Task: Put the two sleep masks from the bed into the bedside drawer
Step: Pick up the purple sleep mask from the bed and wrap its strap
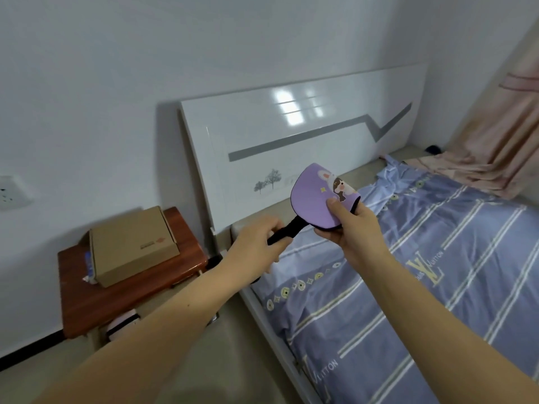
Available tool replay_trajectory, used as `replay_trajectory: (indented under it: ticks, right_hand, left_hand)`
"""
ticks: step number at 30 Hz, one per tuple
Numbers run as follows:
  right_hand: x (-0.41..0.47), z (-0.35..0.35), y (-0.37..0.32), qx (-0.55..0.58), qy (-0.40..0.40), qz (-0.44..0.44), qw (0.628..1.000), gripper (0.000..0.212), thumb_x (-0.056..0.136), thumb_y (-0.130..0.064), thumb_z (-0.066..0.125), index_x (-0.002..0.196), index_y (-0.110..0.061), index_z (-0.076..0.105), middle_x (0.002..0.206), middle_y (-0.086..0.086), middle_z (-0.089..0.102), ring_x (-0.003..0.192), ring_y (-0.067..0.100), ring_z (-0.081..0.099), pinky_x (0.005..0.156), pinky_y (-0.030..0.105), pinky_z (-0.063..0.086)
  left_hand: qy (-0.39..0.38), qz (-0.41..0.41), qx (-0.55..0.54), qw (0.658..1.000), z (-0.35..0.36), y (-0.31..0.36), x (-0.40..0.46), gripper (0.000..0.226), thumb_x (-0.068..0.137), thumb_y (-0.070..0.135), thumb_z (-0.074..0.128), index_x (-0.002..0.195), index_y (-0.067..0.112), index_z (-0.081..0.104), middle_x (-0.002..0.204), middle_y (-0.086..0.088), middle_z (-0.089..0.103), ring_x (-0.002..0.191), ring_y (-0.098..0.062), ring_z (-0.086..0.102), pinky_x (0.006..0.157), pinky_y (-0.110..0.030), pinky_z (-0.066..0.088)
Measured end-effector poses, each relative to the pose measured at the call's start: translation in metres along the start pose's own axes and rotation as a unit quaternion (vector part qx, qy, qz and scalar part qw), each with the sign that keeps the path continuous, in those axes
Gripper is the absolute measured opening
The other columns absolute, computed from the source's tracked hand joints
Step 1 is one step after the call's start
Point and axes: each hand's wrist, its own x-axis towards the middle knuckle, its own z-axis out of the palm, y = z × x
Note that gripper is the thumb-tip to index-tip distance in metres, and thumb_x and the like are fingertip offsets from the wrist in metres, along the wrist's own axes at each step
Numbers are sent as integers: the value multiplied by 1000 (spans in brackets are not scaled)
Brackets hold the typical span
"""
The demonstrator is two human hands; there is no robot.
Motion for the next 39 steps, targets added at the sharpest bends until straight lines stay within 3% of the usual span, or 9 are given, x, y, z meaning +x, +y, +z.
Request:
replay_trajectory:
  ticks: [5,7,10,13,20,28,33,36,39]
  right_hand:
    - [7,-8,-2,-69,10,-16,997,20,91,-17,56,110,-25,57,104,0,62,88,20,65,53,23,57]
    - [10,-11,-2,-169,11,-37,985,17,91,-19,55,107,-22,60,103,3,60,83,19,64,52,25,58]
    - [13,-13,-2,-379,-52,-91,919,19,92,-22,52,99,-11,67,84,19,61,62,24,67,53,35,58]
    - [8,-11,-8,-447,-206,-97,865,24,93,-19,53,90,-39,68,53,-13,61,40,9,53,44,25,49]
    - [5,-5,-21,-253,-403,5,880,24,94,-21,52,110,-13,68,54,-10,55,47,4,46,44,14,34]
    - [13,21,-10,-128,-228,-69,963,19,89,-2,54,103,-3,67,80,-7,74,81,10,67,74,20,52]
    - [16,22,-1,-98,-158,-46,981,22,89,-3,55,96,-19,68,85,-7,75,82,11,69,71,23,57]
    - [17,28,5,-80,-142,-14,986,22,89,-4,56,101,-21,64,95,-1,73,83,12,70,67,24,58]
    - [15,37,12,-31,-157,51,986,19,90,-11,57,106,-19,62,99,0,73,86,13,71,66,26,58]
  left_hand:
    - [55,64,-16,996,-5,5,3,16,87,21,60,86,6,64,92,-7,57,80,-8,56,70,-6,39]
    - [32,56,-119,991,-9,9,6,12,88,19,59,83,9,64,83,-7,62,75,-15,59,75,-14,45]
    - [-63,-1,-326,943,-17,11,12,18,92,14,52,79,15,64,43,2,48,37,-14,45,52,-23,50]
    - [-79,-73,-390,914,-30,6,22,21,92,9,49,81,15,66,34,7,32,26,-5,22,33,-13,26]
    - [-109,-154,-377,907,-43,6,27,41,90,15,47,50,22,49,38,9,30,30,-4,20,32,-16,14]
    - [-56,-215,-603,766,-3,6,14,18,90,10,47,74,10,55,61,-3,46,42,-11,41,48,-22,52]
    - [-39,-175,-541,822,-19,-1,14,22,90,27,52,103,14,65,113,-14,60,112,-25,57,97,-43,49]
    - [-70,-128,-472,870,-23,-2,10,41,86,47,51,119,25,60,126,-4,64,116,-21,60,97,-46,50]
    - [27,-100,-347,932,-15,-3,11,30,90,23,56,119,17,59,116,-5,69,103,-18,67,88,-36,57]
